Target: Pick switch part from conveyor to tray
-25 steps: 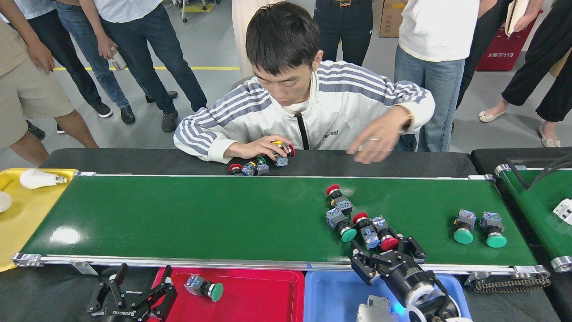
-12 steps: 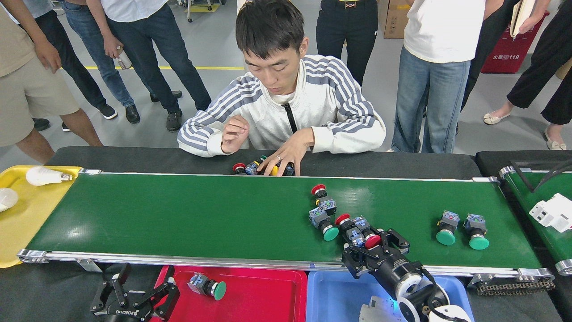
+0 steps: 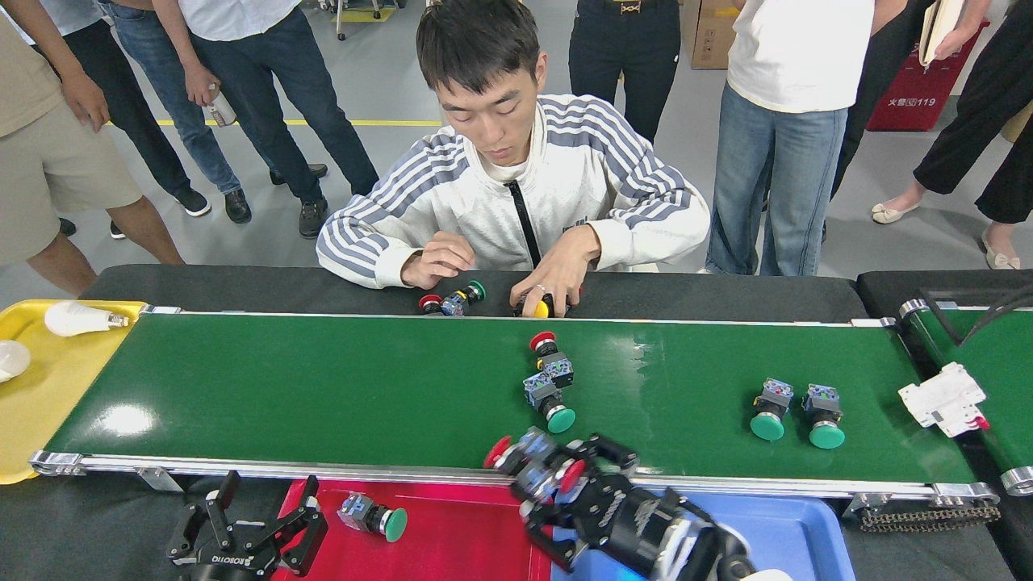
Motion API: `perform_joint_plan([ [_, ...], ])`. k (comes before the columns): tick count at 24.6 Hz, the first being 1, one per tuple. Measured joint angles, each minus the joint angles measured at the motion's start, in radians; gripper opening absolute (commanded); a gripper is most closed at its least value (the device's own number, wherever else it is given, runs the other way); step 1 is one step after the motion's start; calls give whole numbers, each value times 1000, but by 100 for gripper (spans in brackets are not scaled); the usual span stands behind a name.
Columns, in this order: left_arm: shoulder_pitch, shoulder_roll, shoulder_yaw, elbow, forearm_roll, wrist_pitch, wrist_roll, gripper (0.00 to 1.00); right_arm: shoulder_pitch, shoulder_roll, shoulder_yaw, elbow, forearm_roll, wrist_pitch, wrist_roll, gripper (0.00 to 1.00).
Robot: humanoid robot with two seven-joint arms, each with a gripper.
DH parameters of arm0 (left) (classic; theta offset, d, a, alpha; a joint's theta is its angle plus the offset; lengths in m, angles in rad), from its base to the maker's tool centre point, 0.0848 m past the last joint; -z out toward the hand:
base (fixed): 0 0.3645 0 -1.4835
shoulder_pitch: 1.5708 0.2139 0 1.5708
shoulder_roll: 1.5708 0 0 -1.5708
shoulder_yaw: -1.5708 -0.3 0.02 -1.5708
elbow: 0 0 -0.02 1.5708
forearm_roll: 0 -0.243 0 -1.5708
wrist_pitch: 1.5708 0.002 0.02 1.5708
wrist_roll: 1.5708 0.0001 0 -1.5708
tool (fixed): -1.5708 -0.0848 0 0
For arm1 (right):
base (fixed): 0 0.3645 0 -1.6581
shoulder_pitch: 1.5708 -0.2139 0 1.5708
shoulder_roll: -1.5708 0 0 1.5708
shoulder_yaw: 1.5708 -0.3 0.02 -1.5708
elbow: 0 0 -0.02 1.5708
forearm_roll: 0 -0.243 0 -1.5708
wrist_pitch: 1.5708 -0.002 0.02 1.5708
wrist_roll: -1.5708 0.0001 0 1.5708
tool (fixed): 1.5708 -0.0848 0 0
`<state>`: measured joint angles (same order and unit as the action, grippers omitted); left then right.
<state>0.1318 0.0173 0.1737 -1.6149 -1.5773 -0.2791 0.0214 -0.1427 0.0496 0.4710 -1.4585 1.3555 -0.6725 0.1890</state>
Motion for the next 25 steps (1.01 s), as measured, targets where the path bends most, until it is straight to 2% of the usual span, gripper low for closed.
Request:
perform_joint_plan([
  [4, -33, -1, -85, -1, 0, -2, -31, 100, 0, 7, 7, 16, -3, -13, 0, 100],
  [6, -34, -12, -115, -5, 0, -5, -51, 100, 5, 7, -23, -13, -7, 19, 0, 100],
  [8, -44, -32, -159, -11, -2, 2, -75, 100, 52, 8, -126, -81, -10, 110, 0, 100],
  [12, -85, -81, -258, -23, -4, 42, -137, 100, 260, 14, -384, -226, -13, 320, -97, 100],
  [15, -116, -93, -337, -20, -4, 102, -178, 100, 342, 26, -533, -252, -26, 452, -205, 100],
  [17, -135, -94, -384, -8, -4, 148, -196, 100, 345, 27, -589, -251, -33, 516, -235, 100],
  [20, -171, -95, -431, 40, -4, 192, -210, 100, 338, 27, -603, -229, -34, 582, -242, 100],
  [25, -279, -107, -432, 191, -4, 231, -217, 100, 275, 26, -589, -196, -14, 624, -170, 100],
])
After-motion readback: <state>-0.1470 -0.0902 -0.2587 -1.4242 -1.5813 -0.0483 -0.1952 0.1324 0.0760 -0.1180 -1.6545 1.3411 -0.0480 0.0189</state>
